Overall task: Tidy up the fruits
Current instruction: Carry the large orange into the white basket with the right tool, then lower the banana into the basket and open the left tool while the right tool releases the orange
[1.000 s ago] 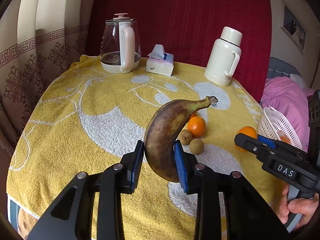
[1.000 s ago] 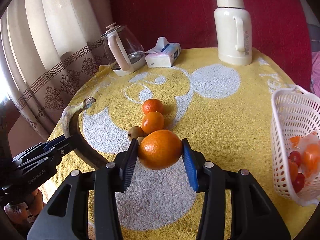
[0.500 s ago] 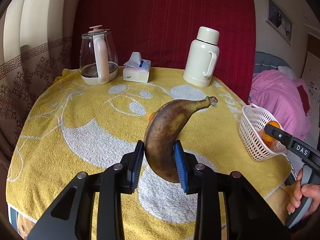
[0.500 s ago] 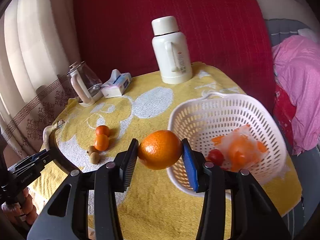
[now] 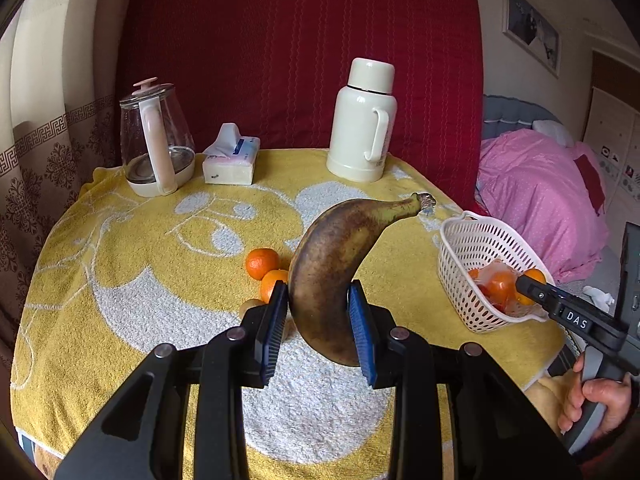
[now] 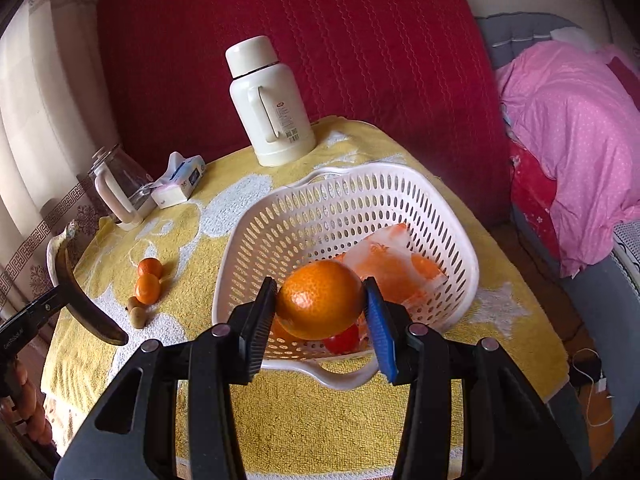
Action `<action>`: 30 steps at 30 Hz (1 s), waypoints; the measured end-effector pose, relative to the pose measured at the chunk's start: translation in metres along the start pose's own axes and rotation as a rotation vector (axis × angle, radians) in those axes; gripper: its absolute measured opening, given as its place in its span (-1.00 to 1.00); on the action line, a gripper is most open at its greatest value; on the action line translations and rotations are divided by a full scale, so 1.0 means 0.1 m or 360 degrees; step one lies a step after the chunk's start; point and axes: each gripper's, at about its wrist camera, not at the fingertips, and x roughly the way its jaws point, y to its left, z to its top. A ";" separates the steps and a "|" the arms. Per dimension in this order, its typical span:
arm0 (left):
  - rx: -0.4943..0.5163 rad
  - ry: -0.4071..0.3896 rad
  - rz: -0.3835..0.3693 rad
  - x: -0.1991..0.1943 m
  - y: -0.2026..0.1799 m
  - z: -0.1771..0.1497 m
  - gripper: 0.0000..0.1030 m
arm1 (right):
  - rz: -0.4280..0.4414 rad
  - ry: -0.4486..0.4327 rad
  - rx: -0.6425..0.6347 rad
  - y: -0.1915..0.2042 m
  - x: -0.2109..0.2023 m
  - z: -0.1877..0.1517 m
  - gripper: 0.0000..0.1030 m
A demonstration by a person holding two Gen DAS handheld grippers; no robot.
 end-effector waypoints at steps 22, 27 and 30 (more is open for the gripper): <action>0.0231 -0.0058 -0.0289 0.23 -1.06 0.51 -0.39 | 0.0101 -0.0049 -0.0015 -0.15 -0.06 0.01 -0.09; 0.0293 -0.0040 -0.0346 0.33 -1.32 0.56 -0.39 | 0.0121 -0.0053 -0.0020 -0.19 -0.09 0.01 -0.09; 0.0312 -0.0012 -0.0369 0.41 -1.43 0.56 -0.39 | 0.0129 -0.0053 -0.0020 -0.24 -0.10 0.03 -0.09</action>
